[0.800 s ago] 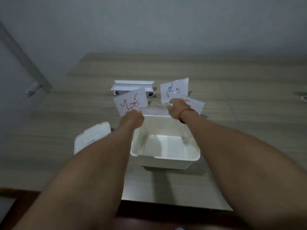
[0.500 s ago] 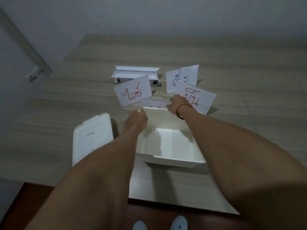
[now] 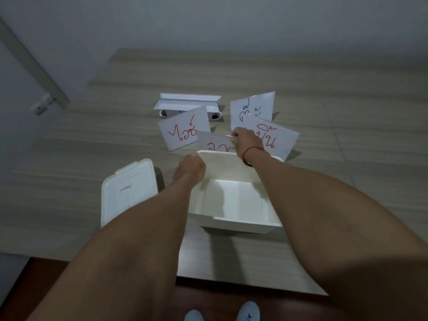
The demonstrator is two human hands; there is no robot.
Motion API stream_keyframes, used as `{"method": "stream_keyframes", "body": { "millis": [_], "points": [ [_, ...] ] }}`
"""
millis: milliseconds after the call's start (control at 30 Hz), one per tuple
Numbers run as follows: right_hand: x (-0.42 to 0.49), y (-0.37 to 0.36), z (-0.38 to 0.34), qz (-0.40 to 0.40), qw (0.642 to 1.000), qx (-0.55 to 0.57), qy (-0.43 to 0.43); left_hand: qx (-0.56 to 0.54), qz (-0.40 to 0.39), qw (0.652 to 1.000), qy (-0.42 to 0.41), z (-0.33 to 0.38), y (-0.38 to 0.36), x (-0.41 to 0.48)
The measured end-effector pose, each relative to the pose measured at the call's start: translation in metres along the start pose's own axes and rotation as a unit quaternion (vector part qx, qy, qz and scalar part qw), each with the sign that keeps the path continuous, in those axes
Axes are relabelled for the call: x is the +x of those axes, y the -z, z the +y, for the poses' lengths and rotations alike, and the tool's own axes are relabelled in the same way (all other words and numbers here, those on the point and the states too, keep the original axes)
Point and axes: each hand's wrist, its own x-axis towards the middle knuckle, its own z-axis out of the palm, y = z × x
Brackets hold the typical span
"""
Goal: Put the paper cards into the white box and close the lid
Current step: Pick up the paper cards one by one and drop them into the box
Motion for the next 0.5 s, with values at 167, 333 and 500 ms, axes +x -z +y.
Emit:
{"method": "stream_keyframes", "body": {
  "millis": [167, 333, 500],
  "points": [
    [-0.01, 0.041, -0.005, 0.072, 0.995, 0.072, 0.021, -0.03, -0.039, 0.999, 0.023, 0.004, 0.015, -0.012],
    [-0.029, 0.078, -0.007, 0.115, 0.987, 0.113, 0.015, -0.037, -0.063, 0.997, 0.024, 0.004, 0.02, -0.028],
    [-0.043, 0.09, 0.007, 0.089, 0.985, 0.145, 0.027, -0.051, -0.065, 0.997, 0.01, -0.001, 0.017, -0.036]
  ]
}}
